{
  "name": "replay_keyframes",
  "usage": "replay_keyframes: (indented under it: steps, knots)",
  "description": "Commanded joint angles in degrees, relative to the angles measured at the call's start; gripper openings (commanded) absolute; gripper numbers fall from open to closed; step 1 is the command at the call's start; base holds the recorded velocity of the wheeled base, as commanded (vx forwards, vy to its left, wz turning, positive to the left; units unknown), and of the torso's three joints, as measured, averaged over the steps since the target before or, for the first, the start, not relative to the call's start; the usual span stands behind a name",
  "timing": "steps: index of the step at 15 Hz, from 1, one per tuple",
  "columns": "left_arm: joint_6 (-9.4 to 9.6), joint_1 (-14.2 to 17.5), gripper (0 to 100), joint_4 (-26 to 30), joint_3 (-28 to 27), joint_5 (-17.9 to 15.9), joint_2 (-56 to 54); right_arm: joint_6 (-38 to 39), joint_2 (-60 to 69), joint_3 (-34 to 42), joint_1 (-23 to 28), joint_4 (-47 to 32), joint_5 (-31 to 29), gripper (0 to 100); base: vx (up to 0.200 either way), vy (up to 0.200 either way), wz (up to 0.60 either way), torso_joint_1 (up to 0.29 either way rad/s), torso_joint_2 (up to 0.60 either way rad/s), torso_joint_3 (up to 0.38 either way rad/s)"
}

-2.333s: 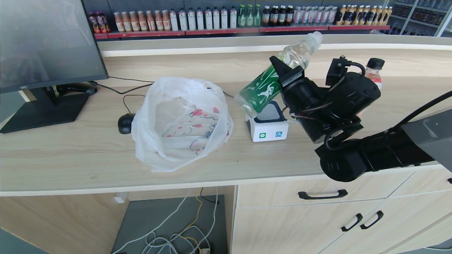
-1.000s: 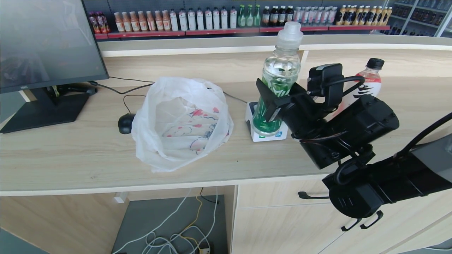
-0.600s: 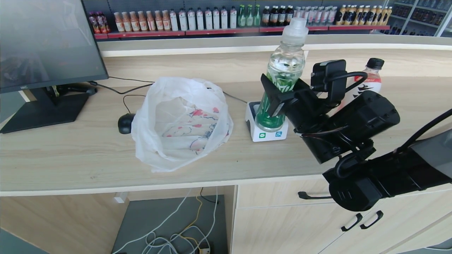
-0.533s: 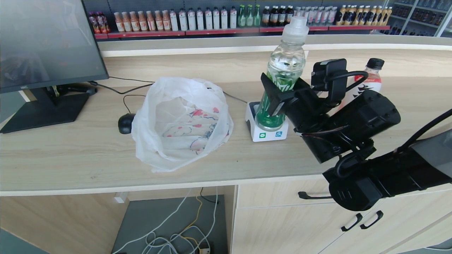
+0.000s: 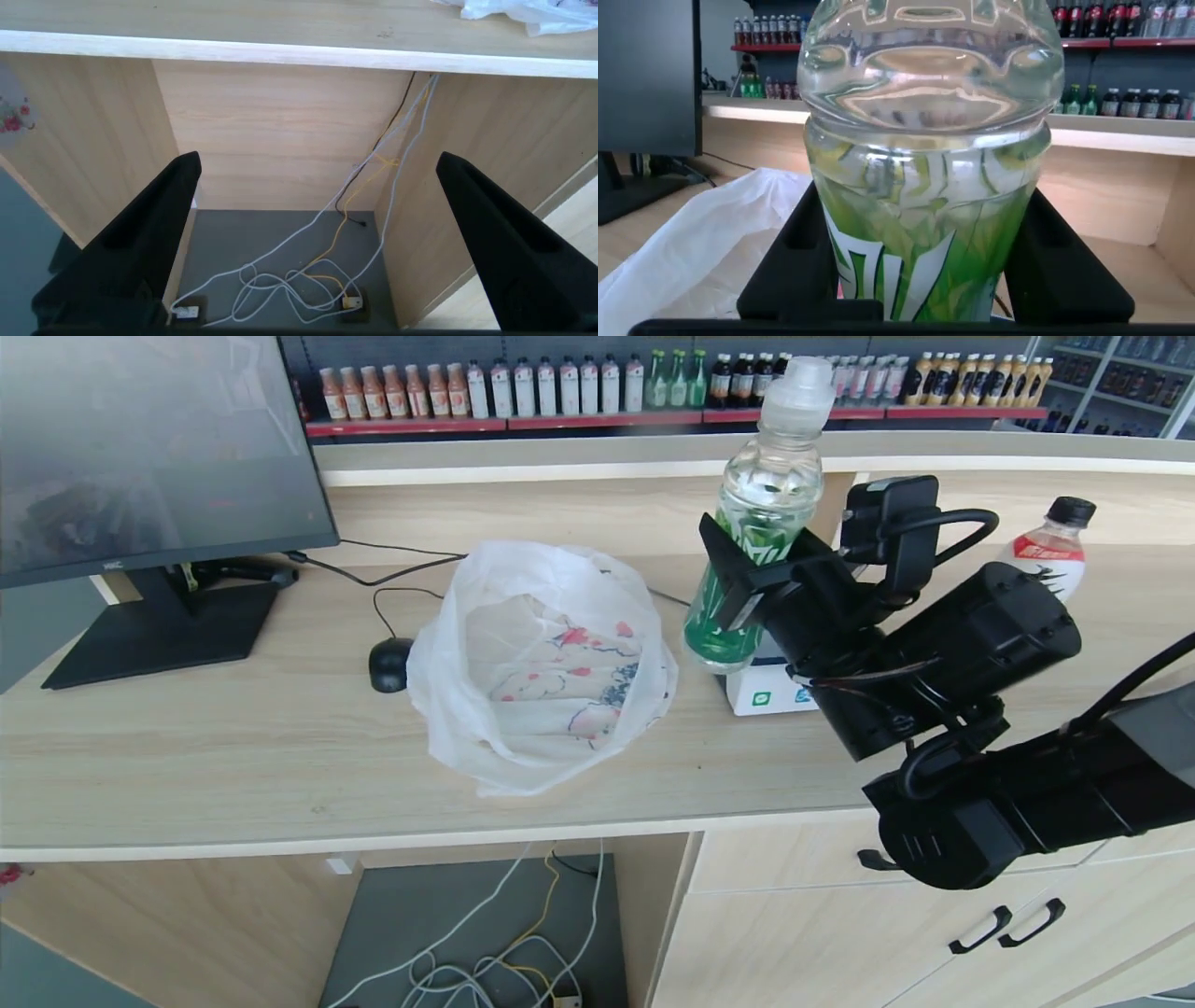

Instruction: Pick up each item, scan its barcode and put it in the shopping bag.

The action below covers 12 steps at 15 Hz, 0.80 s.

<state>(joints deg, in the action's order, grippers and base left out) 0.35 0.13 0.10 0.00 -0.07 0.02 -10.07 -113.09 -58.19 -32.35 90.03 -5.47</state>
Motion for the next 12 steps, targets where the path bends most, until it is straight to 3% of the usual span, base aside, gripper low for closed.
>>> replay_keyframes:
  steps: [1,3,12]
  knots:
    - [0.00,0.0,100,0.0,0.0,0.0,0.0,0.0,0.6,0.0,-0.1,0.0,0.0,0,0.000,0.200,0.00,0.007,0.00,0.007]
    - [0.26,0.0,100,0.0,0.0,0.0,0.0,0.0,0.6,-0.1,-0.2,0.0,-0.1,0,0.000,0.200,0.00,0.010,0.00,-0.002]
    - [0.09,0.0,100,0.0,0.0,0.1,0.0,0.2,3.5,4.0,-2.4,0.0,-3.8,0,0.000,0.000,0.00,0.000,0.00,0.000]
